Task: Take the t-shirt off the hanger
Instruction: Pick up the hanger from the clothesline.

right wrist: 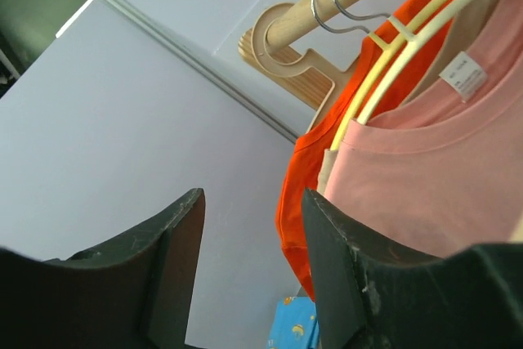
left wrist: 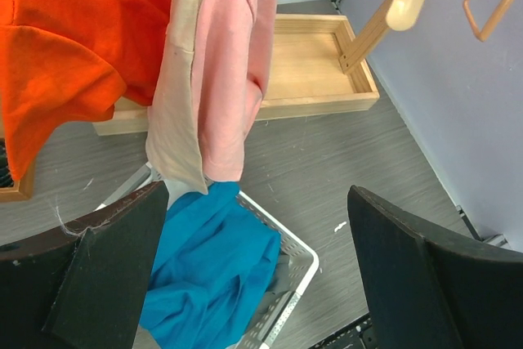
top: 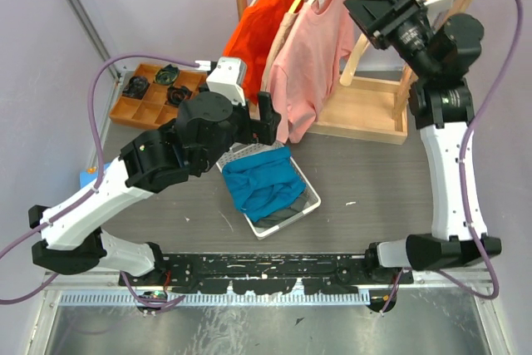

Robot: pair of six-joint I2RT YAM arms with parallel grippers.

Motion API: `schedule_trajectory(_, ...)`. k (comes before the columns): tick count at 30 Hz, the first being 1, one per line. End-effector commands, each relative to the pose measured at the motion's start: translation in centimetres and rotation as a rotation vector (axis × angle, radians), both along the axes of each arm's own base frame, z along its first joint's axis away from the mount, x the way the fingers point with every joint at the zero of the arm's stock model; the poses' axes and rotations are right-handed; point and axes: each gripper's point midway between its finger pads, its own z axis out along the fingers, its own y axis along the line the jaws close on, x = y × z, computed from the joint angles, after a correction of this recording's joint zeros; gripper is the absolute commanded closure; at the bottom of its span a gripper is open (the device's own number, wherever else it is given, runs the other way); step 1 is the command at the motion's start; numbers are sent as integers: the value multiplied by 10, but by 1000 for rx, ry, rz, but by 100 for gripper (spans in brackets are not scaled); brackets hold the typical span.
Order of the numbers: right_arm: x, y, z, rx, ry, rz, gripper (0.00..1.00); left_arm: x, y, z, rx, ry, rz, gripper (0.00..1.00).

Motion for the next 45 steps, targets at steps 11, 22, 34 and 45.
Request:
schedule_trajectory(11, 46, 62, 1, -17, 44, 27, 50, 5, 29, 41, -65, -100, 50, 2)
schedule_trajectory(22, 44, 74, -46, -117, 177, -56, 50, 8, 41, 48, -64, -115, 74, 2)
schedule_trajectory(34, 53, 80, -60, -143, 211, -62, 50, 8, 42, 46, -59, -110, 70, 2)
schedule_trajectory(45, 54, 103, -74, -202, 240, -42, 49, 12, 42, 49, -65, -116, 80, 2)
